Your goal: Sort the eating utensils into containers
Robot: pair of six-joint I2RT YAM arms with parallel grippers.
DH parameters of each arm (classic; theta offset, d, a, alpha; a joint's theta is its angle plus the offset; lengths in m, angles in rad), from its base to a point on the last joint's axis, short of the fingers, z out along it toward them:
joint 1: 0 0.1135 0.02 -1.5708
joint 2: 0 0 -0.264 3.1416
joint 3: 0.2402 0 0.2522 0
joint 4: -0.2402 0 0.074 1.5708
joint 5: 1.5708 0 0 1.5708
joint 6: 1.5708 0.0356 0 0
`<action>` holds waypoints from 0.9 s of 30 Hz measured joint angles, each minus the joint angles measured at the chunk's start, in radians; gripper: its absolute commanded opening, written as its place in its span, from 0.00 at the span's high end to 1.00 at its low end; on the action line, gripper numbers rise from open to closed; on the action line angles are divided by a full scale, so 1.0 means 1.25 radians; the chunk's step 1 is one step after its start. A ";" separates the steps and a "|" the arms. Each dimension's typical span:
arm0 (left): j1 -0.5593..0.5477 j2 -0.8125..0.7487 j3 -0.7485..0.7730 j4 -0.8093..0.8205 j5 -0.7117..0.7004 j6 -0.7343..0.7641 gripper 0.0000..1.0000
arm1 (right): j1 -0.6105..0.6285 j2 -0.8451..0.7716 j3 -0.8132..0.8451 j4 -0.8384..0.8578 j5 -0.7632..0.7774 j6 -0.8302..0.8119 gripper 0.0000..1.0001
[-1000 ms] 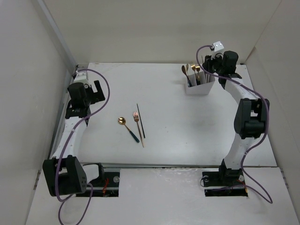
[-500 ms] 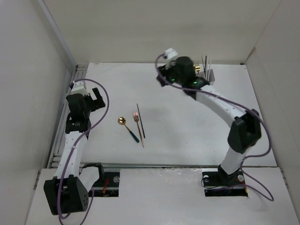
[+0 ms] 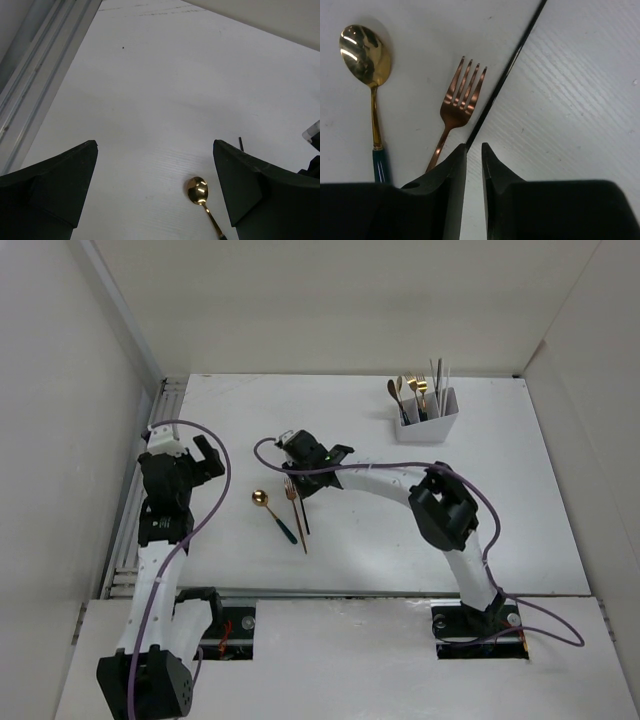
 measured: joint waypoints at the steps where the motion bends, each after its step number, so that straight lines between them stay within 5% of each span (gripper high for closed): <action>1: 0.000 -0.003 -0.005 -0.003 0.000 -0.003 0.00 | -0.001 0.000 0.000 0.002 0.005 0.005 0.76; 22: -0.013 -0.025 -0.029 -0.024 -0.011 -0.012 0.00 | 0.011 0.082 0.075 -0.045 0.088 0.031 0.66; 27: -0.013 -0.025 -0.029 -0.024 -0.014 -0.008 0.00 | 0.012 0.114 0.131 -0.084 0.173 0.031 0.80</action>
